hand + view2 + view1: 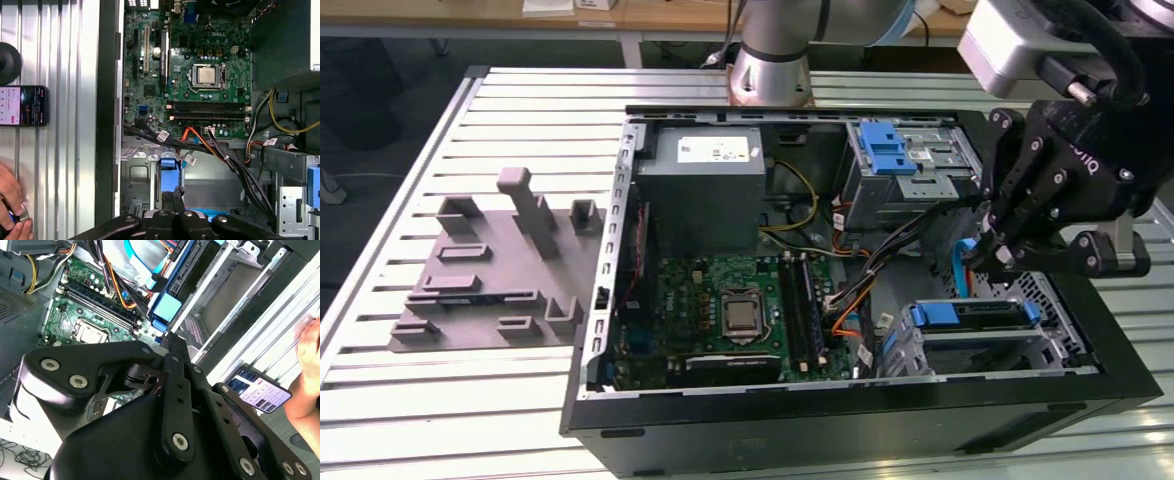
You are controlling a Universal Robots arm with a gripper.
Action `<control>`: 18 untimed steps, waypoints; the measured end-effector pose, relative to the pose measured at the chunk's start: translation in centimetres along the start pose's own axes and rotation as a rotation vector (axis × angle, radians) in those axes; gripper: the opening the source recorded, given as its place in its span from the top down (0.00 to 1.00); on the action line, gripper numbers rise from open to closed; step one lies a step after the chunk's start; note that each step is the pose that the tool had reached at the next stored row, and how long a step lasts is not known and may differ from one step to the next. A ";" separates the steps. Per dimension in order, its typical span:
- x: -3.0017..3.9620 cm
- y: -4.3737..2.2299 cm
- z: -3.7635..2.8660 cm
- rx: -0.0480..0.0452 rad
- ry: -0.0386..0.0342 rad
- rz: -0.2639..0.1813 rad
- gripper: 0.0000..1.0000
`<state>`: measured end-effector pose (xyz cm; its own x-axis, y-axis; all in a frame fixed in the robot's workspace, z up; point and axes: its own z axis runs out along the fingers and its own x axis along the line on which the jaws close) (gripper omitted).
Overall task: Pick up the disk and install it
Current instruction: 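Insert the disk into the insertion slot, then insert the first disk wire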
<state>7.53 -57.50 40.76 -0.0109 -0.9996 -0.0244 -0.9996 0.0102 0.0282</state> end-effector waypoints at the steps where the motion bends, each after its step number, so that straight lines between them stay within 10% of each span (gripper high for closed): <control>1: 0.00 0.00 0.04 0.0000 -0.0001 0.000 0.89; 18: 0.06 -0.06 2.14 0.0009 0.0001 0.000 0.89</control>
<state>7.53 -57.51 38.62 -0.0109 -0.9996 -0.0244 -0.9996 0.0102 0.0272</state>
